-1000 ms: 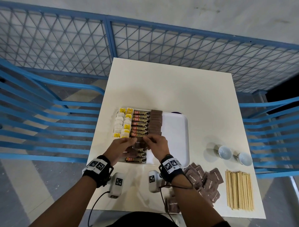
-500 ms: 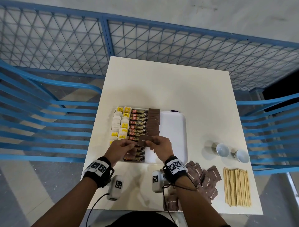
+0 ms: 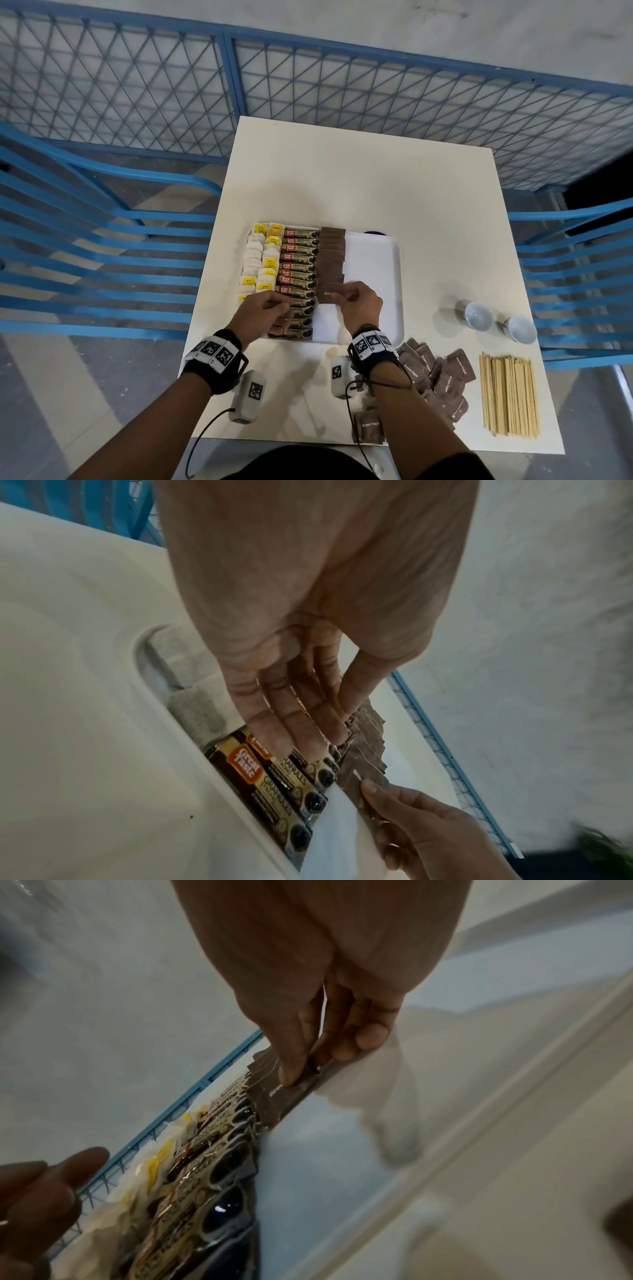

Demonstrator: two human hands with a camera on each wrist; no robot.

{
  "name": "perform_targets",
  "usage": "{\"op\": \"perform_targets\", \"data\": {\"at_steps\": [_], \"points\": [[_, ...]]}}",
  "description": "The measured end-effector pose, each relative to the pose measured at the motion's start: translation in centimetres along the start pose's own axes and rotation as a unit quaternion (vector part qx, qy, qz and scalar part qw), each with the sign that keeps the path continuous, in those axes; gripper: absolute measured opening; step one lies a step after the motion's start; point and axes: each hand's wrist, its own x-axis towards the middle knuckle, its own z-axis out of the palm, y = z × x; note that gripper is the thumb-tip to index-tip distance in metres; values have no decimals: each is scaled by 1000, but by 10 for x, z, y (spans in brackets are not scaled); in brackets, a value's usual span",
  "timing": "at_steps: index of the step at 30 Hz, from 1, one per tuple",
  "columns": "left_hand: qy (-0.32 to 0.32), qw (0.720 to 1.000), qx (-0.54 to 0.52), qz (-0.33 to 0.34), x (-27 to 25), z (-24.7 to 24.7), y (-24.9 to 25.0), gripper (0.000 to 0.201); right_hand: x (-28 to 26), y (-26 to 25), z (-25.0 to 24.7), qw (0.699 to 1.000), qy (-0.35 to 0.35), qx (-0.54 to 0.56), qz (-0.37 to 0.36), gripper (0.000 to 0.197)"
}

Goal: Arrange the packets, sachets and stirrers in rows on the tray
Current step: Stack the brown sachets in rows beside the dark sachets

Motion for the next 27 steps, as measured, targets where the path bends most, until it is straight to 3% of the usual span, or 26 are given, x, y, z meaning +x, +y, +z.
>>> {"op": "perform_targets", "data": {"at_steps": [7,14,19,22,25,27], "points": [[-10,998,52,17,4,3,1,12,-9,-1,-1,1000,23,9,3,30],[-66,980,170,85,-1,41,-7,9,-48,15,-42,997,60,38,-26,5],[-133,928,309,160,-18,87,-27,9,-90,49,-92,996,55,71,-9,8],[-163,892,381,181,-32,119,-42,23,-107,83,-124,997,76,15,10,13],[-123,841,481,216,-39,147,-63,44,-121,123,-148,991,114,-55,32,15],[-75,834,502,219,-43,161,-72,49,-127,147,-157,983,124,-107,89,33]]}}
